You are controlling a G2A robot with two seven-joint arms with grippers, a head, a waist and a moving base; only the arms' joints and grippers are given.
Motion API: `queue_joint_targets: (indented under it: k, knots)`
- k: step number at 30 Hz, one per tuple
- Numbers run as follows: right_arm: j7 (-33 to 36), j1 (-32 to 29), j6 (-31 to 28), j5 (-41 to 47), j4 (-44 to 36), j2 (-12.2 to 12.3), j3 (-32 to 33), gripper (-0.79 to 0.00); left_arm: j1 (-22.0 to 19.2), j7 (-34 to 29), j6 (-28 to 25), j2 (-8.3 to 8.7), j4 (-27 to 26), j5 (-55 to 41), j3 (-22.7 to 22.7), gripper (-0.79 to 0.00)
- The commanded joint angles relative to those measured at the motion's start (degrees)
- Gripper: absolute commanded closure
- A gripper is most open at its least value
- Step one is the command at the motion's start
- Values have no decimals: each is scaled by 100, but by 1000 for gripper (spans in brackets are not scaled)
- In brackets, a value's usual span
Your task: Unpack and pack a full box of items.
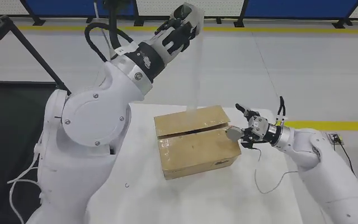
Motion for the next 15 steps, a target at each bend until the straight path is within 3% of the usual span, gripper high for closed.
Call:
queue_joint_targets:
  k: [1,6,15]
  knots:
    - [133,-11,-9,-19,-10,3,20,-785,-89,32,24,-17,64,15,55,0]
    - [133,-11,-9,-19,-10,3,20,-785,-269,145,110,-69,207,44,243,0]
    - [861,-500,-760,641,-373,-142,-30,-785,-633,615,244,-230,694,-75,631,0]
